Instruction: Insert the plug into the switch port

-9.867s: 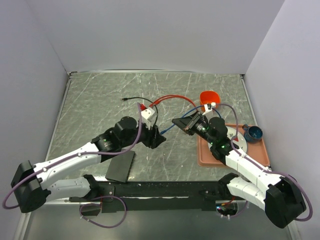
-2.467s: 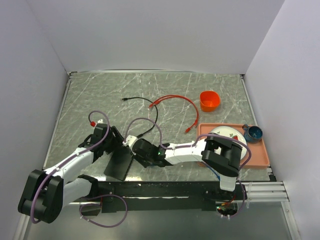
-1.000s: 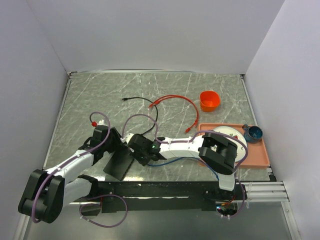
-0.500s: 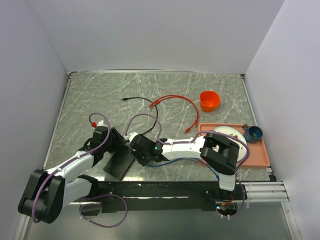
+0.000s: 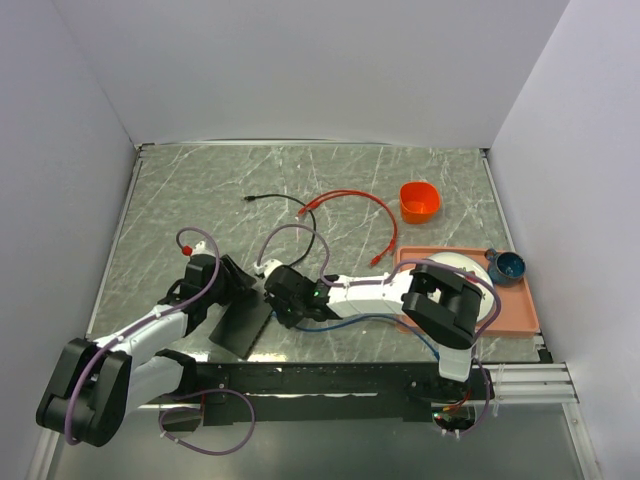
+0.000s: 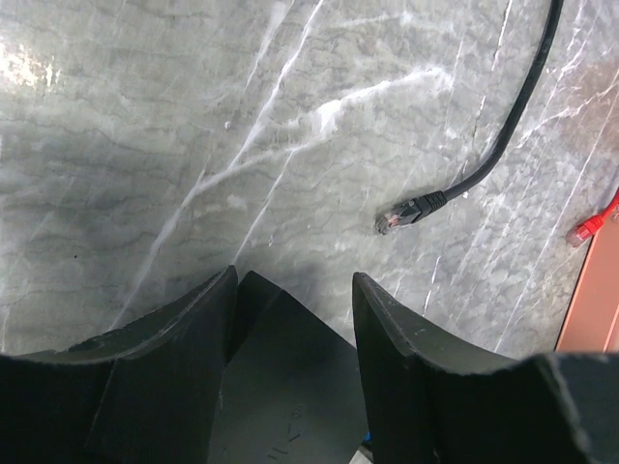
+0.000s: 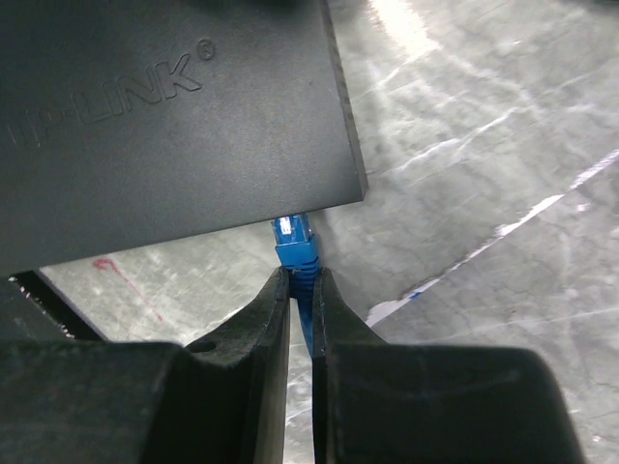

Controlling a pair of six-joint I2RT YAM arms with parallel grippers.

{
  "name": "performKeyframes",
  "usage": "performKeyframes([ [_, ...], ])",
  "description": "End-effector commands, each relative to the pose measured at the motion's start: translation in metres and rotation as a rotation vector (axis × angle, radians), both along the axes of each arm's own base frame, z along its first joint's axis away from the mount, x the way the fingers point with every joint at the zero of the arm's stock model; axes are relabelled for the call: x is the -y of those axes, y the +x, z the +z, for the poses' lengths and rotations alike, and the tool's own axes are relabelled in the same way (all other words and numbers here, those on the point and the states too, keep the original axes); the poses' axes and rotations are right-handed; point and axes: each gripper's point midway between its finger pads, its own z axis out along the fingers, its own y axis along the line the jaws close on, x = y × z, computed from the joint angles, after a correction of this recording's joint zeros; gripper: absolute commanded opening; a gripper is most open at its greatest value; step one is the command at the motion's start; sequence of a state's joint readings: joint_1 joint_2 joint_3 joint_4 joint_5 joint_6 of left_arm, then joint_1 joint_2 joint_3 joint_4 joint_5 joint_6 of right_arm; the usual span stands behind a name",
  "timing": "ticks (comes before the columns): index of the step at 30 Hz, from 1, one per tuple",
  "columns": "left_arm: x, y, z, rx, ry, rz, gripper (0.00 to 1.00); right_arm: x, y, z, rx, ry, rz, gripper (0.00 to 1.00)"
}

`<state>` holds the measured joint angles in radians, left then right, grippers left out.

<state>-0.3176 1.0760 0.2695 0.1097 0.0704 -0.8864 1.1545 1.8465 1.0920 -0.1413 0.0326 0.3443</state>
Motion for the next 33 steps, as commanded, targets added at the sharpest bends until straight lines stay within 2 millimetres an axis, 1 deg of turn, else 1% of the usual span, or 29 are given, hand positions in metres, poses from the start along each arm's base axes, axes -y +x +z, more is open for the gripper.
performKeyframes([
  [1, 0.024, -0.064, -0.035, -0.259, -0.094, -0.118, 0.56, -0.066, 0.077, 0.090, 0.219, 0.355, -0.139, 0.00],
  [7, 0.027, -0.068, -0.036, -0.269, -0.098, -0.127, 0.56, -0.082, 0.082, 0.098, 0.214, 0.384, -0.118, 0.00],
  [8, 0.029, -0.065, -0.033, -0.250, -0.107, -0.131, 0.56, -0.084, 0.080, 0.097, 0.210, 0.384, -0.113, 0.00],
  [10, 0.028, -0.064, -0.035, -0.251, -0.102, -0.126, 0.56, -0.083, 0.078, 0.094, 0.202, 0.375, -0.104, 0.00],
  [12, 0.027, -0.061, -0.034, -0.244, -0.090, -0.118, 0.57, -0.080, 0.076, 0.088, 0.190, 0.358, -0.096, 0.00],
  [13, 0.024, -0.057, -0.033, -0.230, -0.068, -0.107, 0.58, -0.075, 0.074, 0.082, 0.183, 0.344, -0.097, 0.00],
  [14, 0.020, -0.060, -0.037, -0.250, -0.043, -0.100, 0.58, -0.073, 0.072, 0.079, 0.178, 0.340, -0.095, 0.00],
  [15, 0.018, -0.053, -0.032, -0.235, -0.028, -0.091, 0.60, -0.071, 0.069, 0.075, 0.171, 0.336, -0.088, 0.00],
  [17, 0.011, -0.051, -0.035, -0.243, 0.024, -0.072, 0.61, -0.062, 0.063, 0.062, 0.150, 0.311, -0.085, 0.00],
  [18, 0.010, -0.045, -0.031, -0.233, 0.038, -0.063, 0.62, -0.060, 0.060, 0.058, 0.141, 0.303, -0.081, 0.00],
  [19, 0.007, -0.044, -0.034, -0.242, 0.059, -0.060, 0.64, -0.053, 0.056, 0.048, 0.124, 0.283, -0.077, 0.00],
  [21, 0.003, -0.037, -0.032, -0.235, 0.089, -0.040, 0.65, -0.047, 0.049, 0.040, 0.104, 0.272, -0.075, 0.00],
  [23, -0.001, -0.035, -0.035, -0.245, 0.116, -0.025, 0.67, -0.035, 0.043, 0.027, 0.082, 0.246, -0.083, 0.02],
  [24, -0.003, -0.030, -0.033, -0.237, 0.129, -0.015, 0.67, -0.030, 0.040, 0.023, 0.072, 0.234, -0.084, 0.05],
  [26, -0.007, -0.026, -0.034, -0.243, 0.161, -0.003, 0.68, -0.017, 0.034, 0.012, 0.056, 0.203, -0.094, 0.10],
  [27, -0.010, -0.018, -0.029, -0.222, 0.180, 0.014, 0.68, -0.013, 0.032, 0.008, 0.053, 0.191, -0.097, 0.16],
  [28, -0.014, -0.018, -0.031, -0.236, 0.207, 0.018, 0.69, -0.005, 0.027, 0.002, 0.042, 0.176, -0.098, 0.19],
  [29, -0.016, -0.015, -0.030, -0.235, 0.225, 0.024, 0.69, -0.001, 0.026, 0.000, 0.041, 0.170, -0.105, 0.24],
  [30, -0.018, -0.009, -0.025, -0.221, 0.237, 0.035, 0.70, 0.003, 0.025, -0.001, 0.037, 0.165, -0.108, 0.32],
  [31, -0.023, -0.006, -0.025, -0.225, 0.260, 0.047, 0.70, 0.009, 0.021, -0.004, 0.033, 0.155, -0.108, 0.35],
  [32, -0.025, -0.004, -0.023, -0.221, 0.265, 0.051, 0.70, 0.013, 0.020, -0.006, 0.029, 0.144, -0.114, 0.38],
  [33, -0.025, 0.001, -0.020, -0.210, 0.266, 0.056, 0.70, 0.016, 0.021, -0.006, 0.031, 0.136, -0.120, 0.43],
])
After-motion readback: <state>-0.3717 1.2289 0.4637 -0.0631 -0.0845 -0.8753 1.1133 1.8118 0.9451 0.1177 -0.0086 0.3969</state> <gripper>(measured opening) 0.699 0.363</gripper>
